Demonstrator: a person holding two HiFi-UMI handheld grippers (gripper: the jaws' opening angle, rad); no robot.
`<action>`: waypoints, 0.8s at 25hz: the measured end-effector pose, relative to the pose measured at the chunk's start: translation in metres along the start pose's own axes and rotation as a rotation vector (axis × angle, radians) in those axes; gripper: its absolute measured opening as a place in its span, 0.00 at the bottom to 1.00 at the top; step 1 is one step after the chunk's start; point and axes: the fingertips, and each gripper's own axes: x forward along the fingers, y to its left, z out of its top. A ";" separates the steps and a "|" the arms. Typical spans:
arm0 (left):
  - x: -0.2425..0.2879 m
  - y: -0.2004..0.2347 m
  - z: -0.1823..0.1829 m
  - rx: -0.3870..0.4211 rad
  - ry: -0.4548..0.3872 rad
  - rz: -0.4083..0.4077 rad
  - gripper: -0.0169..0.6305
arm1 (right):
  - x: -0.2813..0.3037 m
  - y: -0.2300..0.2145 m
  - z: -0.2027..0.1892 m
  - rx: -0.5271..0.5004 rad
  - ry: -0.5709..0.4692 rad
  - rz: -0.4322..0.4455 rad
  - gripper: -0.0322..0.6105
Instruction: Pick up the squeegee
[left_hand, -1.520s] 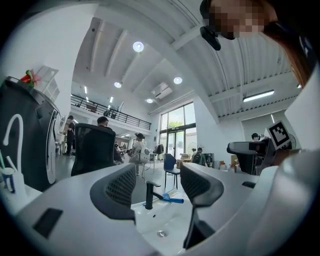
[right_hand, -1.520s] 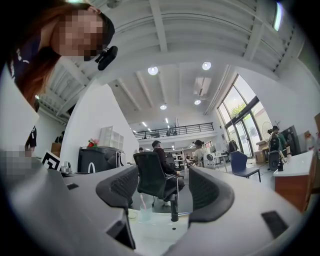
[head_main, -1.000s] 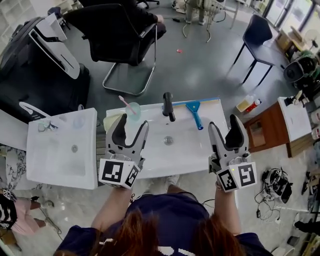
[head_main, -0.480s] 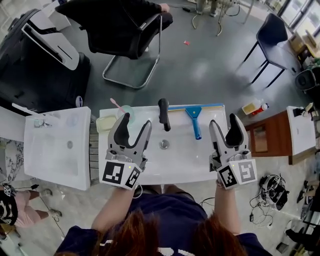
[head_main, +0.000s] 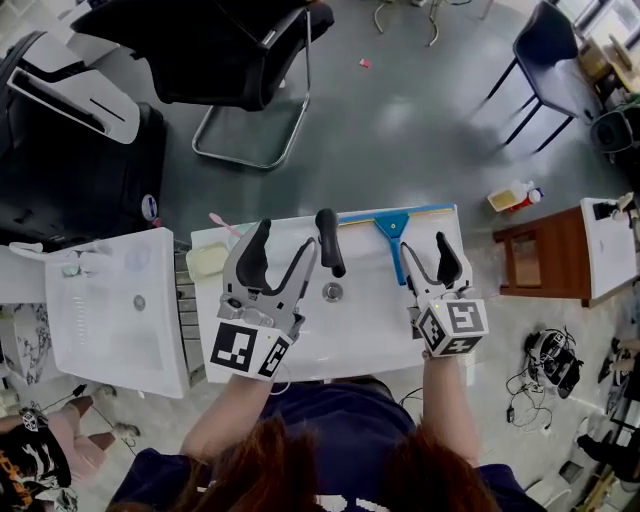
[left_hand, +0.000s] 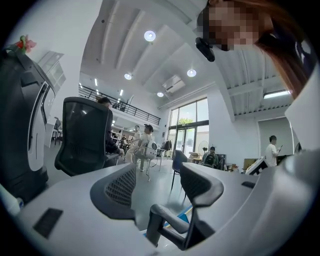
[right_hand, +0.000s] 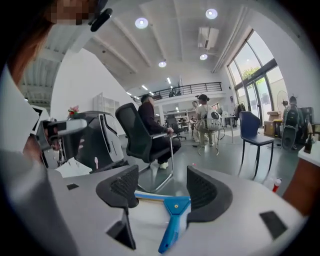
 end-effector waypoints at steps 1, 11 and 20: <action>0.003 0.002 -0.002 0.000 0.004 -0.004 0.44 | 0.008 -0.002 -0.011 0.002 0.028 -0.006 0.54; 0.009 0.024 -0.020 -0.007 0.062 -0.003 0.44 | 0.061 -0.017 -0.134 -0.022 0.361 -0.045 0.54; 0.010 0.037 -0.030 -0.019 0.086 0.020 0.44 | 0.068 -0.029 -0.181 0.026 0.525 -0.085 0.47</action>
